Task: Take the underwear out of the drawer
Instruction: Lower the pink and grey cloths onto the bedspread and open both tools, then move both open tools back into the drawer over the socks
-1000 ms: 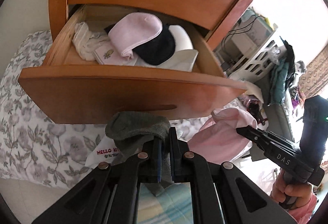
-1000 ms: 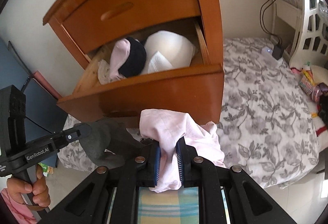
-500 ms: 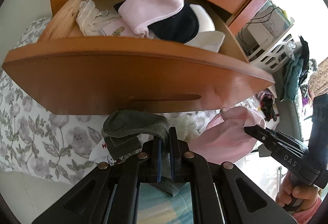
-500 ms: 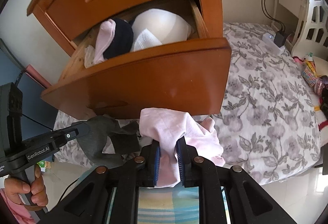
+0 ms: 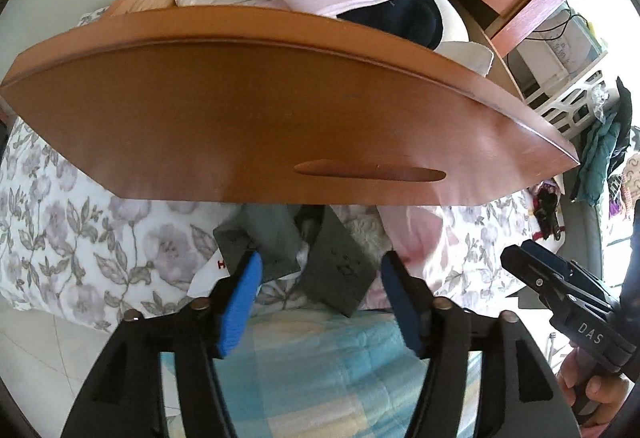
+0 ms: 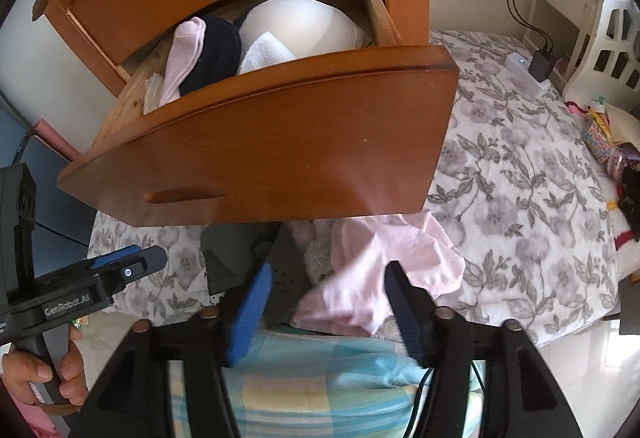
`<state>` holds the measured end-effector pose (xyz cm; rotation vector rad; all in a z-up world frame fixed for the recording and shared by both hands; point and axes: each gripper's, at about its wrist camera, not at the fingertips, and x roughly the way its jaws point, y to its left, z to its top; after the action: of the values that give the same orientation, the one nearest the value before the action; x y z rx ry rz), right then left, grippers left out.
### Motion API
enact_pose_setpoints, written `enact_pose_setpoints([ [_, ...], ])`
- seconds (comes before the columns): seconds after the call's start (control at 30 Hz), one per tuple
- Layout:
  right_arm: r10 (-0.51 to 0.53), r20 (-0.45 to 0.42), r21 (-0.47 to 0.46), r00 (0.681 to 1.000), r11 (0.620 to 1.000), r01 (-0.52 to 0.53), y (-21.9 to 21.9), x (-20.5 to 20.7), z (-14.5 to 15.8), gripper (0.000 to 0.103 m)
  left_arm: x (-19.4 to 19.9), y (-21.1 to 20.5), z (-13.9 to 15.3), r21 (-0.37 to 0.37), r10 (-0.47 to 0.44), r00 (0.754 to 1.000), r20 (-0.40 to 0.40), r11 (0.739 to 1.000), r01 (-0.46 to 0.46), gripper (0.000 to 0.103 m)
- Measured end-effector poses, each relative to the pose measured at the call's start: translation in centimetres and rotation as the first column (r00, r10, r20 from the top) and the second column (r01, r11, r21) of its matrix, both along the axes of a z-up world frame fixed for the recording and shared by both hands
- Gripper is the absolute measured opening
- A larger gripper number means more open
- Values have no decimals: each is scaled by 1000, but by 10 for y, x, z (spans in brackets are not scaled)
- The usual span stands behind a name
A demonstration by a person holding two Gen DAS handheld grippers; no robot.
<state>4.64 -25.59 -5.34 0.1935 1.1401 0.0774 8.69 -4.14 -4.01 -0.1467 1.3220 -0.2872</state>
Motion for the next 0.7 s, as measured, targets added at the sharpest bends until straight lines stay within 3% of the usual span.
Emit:
enact_pose_setpoints([
  [0.43, -7, 14, -45, 1000, 999, 7, -3, -4, 3, 89, 0, 3, -4, 47, 33, 999, -14, 998, -32, 80],
  [0.57, 5, 23, -55, 1000, 998, -4, -1, -5, 3, 103, 0, 6, -4, 52, 51, 999, -12, 997, -51, 85],
  [0.7, 11, 32, -61, 999, 998, -9, -1, -6, 3, 103, 0, 9, -3, 39, 73, 997, -7, 997, -72, 87],
])
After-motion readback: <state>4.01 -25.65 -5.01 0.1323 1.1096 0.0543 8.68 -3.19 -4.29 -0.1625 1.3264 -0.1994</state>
